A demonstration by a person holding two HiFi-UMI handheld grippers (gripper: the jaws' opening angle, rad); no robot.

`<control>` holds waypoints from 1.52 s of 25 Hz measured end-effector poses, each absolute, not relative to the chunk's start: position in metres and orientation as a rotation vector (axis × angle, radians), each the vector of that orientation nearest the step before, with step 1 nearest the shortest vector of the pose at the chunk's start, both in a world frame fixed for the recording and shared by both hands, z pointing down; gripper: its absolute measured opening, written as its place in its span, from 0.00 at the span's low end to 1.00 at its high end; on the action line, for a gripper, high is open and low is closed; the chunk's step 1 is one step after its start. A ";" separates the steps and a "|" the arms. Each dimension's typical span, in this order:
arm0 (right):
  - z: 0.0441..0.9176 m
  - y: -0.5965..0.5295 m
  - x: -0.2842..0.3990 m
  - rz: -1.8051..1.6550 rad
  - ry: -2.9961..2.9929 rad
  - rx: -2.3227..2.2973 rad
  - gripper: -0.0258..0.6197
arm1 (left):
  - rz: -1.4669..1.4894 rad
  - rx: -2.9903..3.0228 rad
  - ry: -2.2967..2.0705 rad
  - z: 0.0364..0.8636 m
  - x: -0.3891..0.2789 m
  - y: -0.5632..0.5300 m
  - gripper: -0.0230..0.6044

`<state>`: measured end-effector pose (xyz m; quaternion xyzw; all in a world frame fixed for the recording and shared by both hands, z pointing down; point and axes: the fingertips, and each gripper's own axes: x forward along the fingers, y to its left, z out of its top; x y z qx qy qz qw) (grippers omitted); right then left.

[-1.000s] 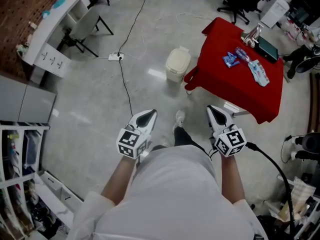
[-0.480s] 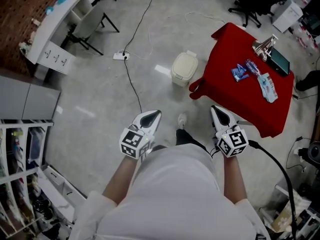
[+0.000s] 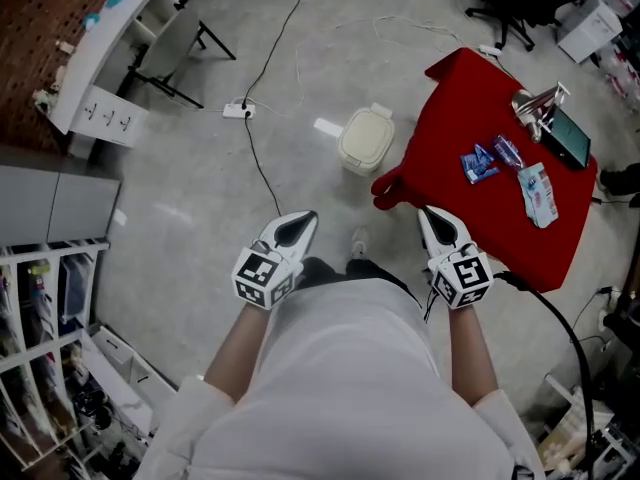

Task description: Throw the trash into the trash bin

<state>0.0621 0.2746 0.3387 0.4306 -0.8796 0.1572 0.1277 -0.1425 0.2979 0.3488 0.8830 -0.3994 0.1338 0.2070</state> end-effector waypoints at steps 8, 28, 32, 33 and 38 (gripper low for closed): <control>0.346 0.229 0.061 0.540 -2.527 1.331 0.04 | 0.422 2.469 -1.072 0.351 -0.146 0.236 0.04; 0.480 0.127 -0.001 0.749 -2.288 1.482 0.04 | 0.686 2.580 -0.795 0.481 -0.175 0.096 0.04; 0.523 0.112 -0.017 0.791 -2.275 1.454 0.04 | 0.717 2.561 -0.762 0.527 -0.172 0.086 0.04; 0.536 0.110 -0.022 0.803 -2.271 1.445 0.04 | 0.726 2.556 -0.755 0.539 -0.171 0.085 0.04; 0.608 0.099 -0.041 0.870 -2.233 1.434 0.04 | 0.750 2.530 -0.755 0.601 -0.169 0.072 0.04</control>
